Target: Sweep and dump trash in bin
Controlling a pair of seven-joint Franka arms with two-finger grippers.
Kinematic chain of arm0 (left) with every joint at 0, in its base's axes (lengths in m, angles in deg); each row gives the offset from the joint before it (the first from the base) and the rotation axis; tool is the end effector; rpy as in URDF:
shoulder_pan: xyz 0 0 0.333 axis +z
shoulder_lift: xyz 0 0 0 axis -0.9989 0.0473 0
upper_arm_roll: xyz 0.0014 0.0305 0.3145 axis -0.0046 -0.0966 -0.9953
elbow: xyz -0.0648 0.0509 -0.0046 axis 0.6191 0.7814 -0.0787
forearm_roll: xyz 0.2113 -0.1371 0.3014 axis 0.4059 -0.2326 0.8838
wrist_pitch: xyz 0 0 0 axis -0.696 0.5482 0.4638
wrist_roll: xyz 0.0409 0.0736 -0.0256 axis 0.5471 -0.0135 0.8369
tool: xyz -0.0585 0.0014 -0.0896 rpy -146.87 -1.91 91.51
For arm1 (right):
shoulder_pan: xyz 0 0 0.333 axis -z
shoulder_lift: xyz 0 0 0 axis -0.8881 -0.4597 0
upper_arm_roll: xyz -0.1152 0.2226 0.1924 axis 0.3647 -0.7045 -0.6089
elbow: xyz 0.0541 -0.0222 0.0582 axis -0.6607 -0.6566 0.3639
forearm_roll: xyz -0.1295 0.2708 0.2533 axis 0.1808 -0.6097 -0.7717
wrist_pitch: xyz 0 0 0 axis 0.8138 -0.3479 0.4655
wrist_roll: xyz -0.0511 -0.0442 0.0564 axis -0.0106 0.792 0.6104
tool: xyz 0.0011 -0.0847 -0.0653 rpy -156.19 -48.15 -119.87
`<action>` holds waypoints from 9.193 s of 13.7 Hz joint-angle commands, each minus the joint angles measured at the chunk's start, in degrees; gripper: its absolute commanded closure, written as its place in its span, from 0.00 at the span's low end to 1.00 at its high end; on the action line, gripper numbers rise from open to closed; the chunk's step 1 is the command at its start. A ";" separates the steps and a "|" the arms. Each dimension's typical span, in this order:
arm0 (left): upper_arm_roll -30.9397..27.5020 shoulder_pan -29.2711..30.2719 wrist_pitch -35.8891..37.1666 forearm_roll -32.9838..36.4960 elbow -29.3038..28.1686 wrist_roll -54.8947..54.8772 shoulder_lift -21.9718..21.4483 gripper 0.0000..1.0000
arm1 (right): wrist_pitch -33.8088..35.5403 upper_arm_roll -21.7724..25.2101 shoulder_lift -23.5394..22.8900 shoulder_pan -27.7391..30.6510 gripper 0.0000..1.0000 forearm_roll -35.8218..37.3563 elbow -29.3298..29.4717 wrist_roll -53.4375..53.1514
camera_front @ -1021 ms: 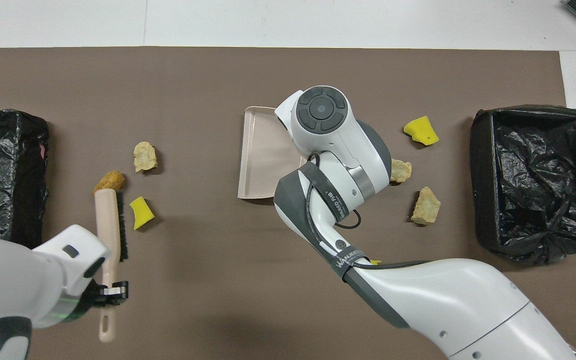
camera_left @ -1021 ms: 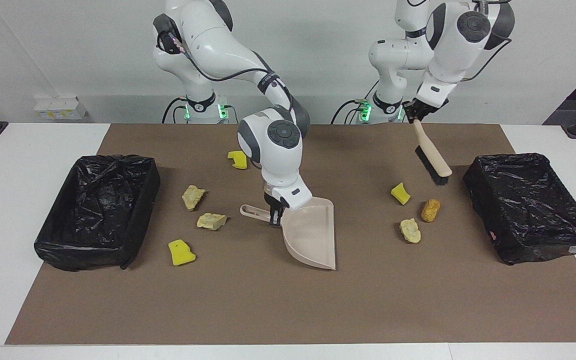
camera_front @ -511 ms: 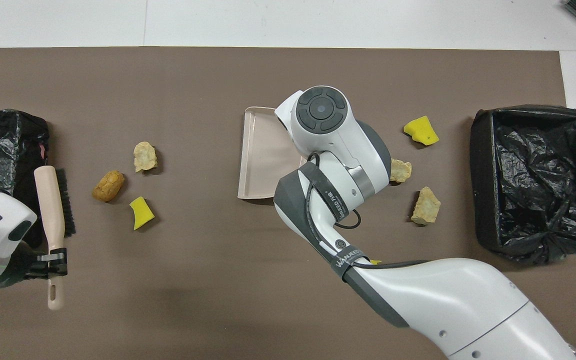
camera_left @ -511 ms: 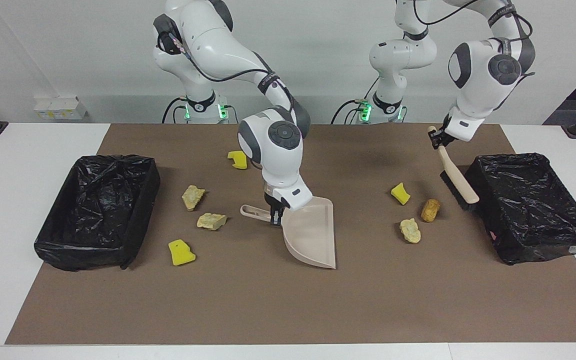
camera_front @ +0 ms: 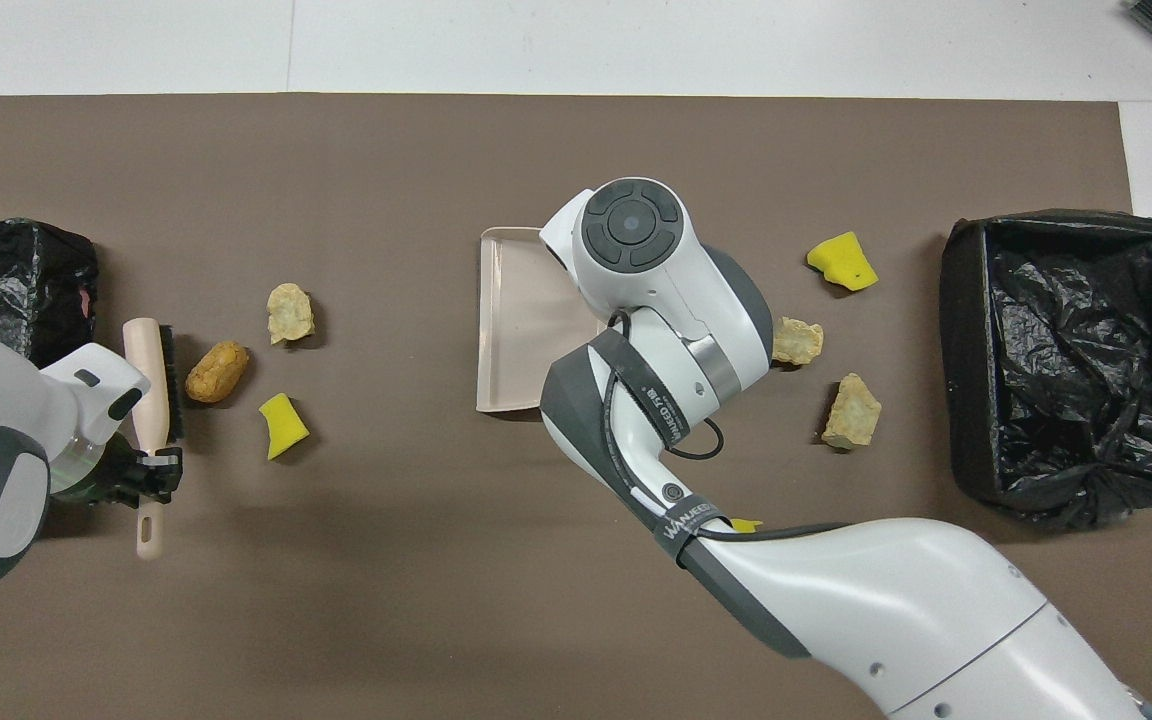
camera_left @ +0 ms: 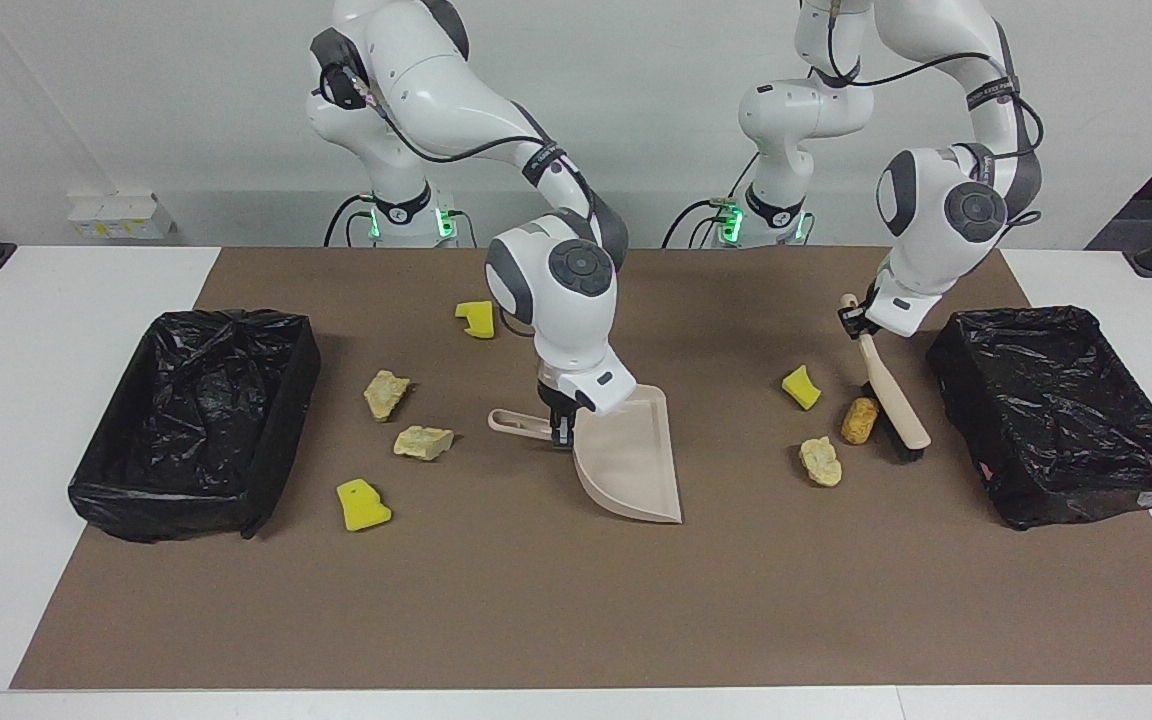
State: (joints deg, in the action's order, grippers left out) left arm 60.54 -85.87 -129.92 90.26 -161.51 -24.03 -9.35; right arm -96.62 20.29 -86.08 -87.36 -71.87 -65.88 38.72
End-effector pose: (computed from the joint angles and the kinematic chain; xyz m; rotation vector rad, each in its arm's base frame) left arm 0.4799 -0.0367 0.3656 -3.0477 -0.1498 0.3145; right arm 0.6209 0.3522 0.3600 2.1667 2.1499 -0.0444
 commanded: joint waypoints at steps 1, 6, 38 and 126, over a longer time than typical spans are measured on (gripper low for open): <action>-0.21 -4.22 -3.42 -2.49 -0.85 1.22 1.68 1.00 | 0.76 -0.71 0.19 0.30 1.00 -0.42 -0.11 2.03; -0.21 -13.53 -9.83 -14.18 0.03 1.13 2.65 1.00 | 0.76 -0.80 0.19 0.39 1.00 -0.51 -0.11 2.21; 0.06 -24.44 -14.50 -16.56 -0.86 8.27 2.21 1.00 | -3.10 -3.53 2.30 0.12 1.00 -1.74 -4.77 -0.08; 0.76 -26.68 -9.31 -13.93 1.77 20.31 -3.14 0.00 | 1.45 1.22 29.46 42.41 1.00 42.80 -26.39 33.68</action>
State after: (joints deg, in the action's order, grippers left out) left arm 60.98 -117.39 -140.38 74.75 -163.22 -1.16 -12.55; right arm -96.88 21.50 -58.13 -44.40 -32.77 -91.18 74.57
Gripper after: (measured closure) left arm 0.000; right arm 0.674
